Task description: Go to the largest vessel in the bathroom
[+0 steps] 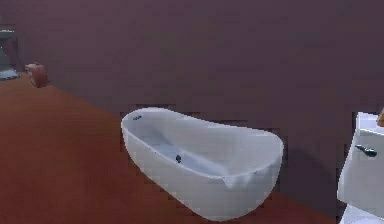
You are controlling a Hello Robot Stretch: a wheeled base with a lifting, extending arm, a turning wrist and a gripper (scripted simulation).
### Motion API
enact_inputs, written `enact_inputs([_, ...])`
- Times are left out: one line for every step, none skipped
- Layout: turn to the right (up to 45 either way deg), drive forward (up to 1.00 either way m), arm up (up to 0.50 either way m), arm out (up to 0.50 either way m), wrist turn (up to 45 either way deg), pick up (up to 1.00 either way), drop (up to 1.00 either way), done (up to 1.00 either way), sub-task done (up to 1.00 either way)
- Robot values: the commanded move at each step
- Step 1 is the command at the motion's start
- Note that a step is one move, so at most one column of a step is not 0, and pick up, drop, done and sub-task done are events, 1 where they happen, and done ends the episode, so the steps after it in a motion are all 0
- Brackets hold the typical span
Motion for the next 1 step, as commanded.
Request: enact_inputs([0.0, 0.0, 0.0, 0.0, 0.0, 0.0, 0.0, 1.0, 0.0])
